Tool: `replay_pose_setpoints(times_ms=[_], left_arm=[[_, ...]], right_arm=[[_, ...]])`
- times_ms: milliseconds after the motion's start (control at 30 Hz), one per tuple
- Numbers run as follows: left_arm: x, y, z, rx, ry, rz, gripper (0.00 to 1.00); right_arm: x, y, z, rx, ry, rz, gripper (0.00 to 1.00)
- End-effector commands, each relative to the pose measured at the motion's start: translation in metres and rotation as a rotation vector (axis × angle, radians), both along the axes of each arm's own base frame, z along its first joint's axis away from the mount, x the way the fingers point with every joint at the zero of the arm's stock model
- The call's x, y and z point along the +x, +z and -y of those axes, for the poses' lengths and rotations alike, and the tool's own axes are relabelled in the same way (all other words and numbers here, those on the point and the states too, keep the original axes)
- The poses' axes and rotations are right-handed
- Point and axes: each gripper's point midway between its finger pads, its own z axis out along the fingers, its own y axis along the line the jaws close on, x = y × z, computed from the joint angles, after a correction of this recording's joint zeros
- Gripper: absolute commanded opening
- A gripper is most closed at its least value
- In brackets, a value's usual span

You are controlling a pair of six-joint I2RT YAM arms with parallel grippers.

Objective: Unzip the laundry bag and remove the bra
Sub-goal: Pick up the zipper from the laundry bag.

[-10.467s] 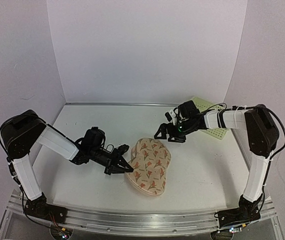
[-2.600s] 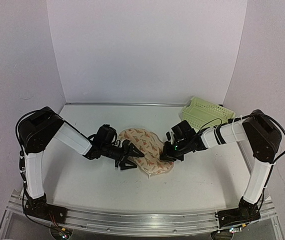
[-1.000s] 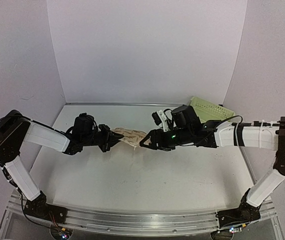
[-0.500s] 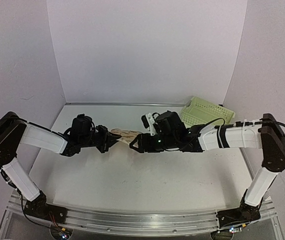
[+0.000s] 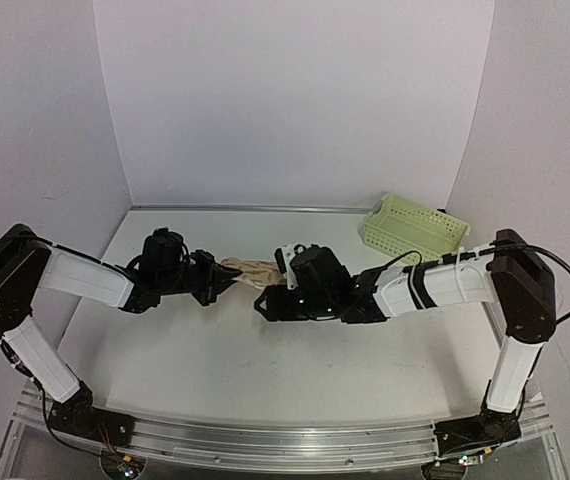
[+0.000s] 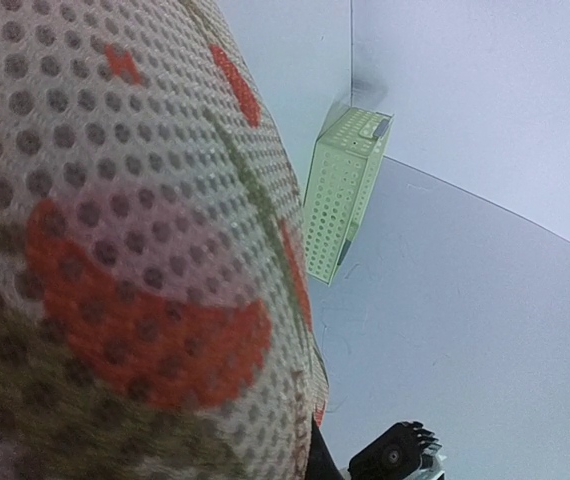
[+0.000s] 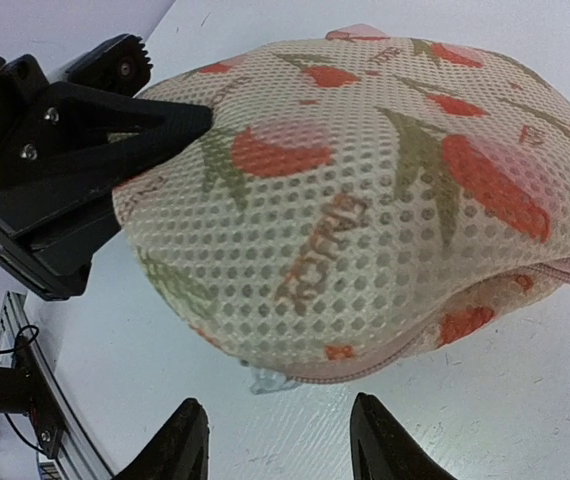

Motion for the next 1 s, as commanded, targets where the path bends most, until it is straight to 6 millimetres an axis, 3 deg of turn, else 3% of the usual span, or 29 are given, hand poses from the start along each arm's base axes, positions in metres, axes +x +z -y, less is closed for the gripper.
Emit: replay_pose_setpoints(times_ms=[0,467,733,967], left_arm=[[0.005,0.043,0.000,-0.074,0.010,0.119,0.00],[0.005,0.041,0.003,-0.073,-0.004,0.115,0.00],[0.004,0.036,0.003,-0.066,-0.010,0.106,0.00],[0.004,0.031,0.004,-0.057,-0.019,0.101,0.00]], right_arm=[[0.023,0.031,-0.010,0.065,-0.081,0.087,0.49],[0.031,0.021,-0.016,0.055,-0.105,0.085,0.37],[0.030,0.018,-0.014,0.048,-0.107,0.083,0.24],[0.030,0.021,-0.008,0.047,-0.120,0.090,0.01]])
